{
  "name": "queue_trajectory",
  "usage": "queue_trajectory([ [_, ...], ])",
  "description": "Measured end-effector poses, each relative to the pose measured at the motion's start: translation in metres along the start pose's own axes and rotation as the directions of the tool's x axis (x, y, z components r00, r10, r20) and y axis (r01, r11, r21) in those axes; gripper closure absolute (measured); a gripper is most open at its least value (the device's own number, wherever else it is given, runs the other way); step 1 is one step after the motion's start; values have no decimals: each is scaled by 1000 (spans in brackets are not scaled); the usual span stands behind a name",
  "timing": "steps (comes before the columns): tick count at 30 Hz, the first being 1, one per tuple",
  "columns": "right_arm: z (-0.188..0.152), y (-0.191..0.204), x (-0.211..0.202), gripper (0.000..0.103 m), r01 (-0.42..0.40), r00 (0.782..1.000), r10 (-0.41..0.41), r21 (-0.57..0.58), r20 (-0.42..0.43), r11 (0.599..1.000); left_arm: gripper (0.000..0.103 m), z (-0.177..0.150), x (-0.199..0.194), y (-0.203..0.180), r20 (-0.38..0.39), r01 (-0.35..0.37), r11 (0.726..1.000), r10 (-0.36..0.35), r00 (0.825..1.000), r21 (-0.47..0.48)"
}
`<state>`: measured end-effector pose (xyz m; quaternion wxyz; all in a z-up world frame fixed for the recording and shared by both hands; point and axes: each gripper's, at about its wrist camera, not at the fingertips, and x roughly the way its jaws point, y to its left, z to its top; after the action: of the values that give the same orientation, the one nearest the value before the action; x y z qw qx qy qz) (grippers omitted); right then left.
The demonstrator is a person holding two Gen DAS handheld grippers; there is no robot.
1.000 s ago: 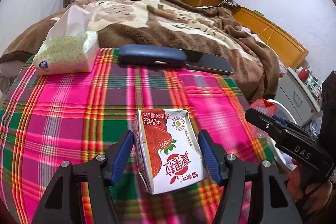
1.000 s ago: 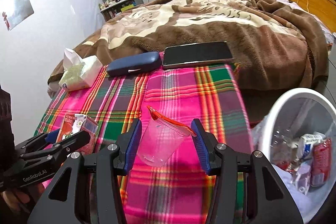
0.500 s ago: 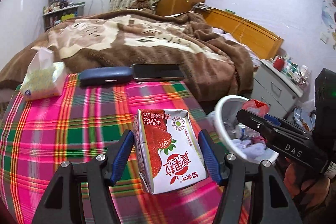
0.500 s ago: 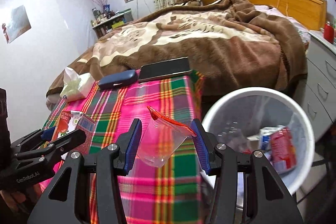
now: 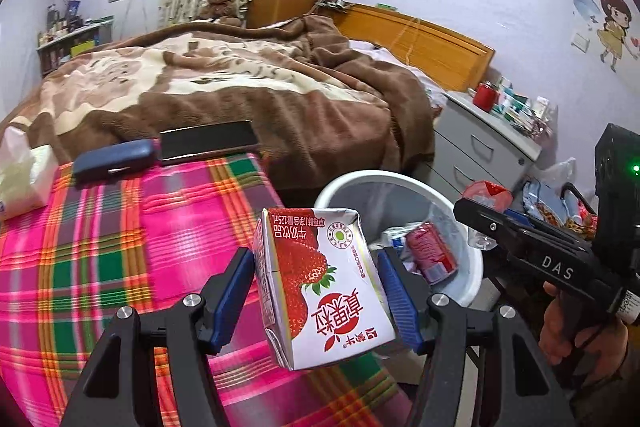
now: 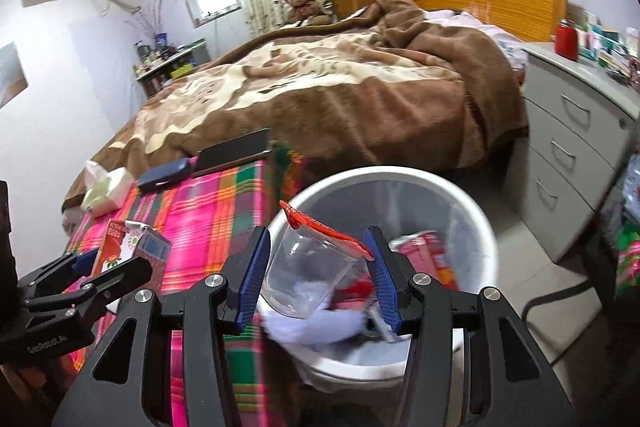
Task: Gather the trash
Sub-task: 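Carry the plastic cup and juice carton over the white bin and open both tools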
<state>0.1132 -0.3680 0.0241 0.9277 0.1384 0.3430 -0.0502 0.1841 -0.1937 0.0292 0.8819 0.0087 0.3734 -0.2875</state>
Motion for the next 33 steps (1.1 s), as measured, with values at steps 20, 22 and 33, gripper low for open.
queue_trajectory([
  [20, -4, -71, 34, 53, 92, 990, -87, 41, -112, 995, 39, 15, 99, -58, -118, 59, 998, -54, 992, 37],
  [22, -4, -73, 36, 53, 99, 989, -94, 40, -113, 994, 39, 15, 105, -60, -119, 59, 997, -53, 992, 43],
  [33, -2, -78, 38, 40, 95, 989, -91, 24, -120, 995, 38, 13, 108, -58, -116, 34, 999, -32, 993, 20],
])
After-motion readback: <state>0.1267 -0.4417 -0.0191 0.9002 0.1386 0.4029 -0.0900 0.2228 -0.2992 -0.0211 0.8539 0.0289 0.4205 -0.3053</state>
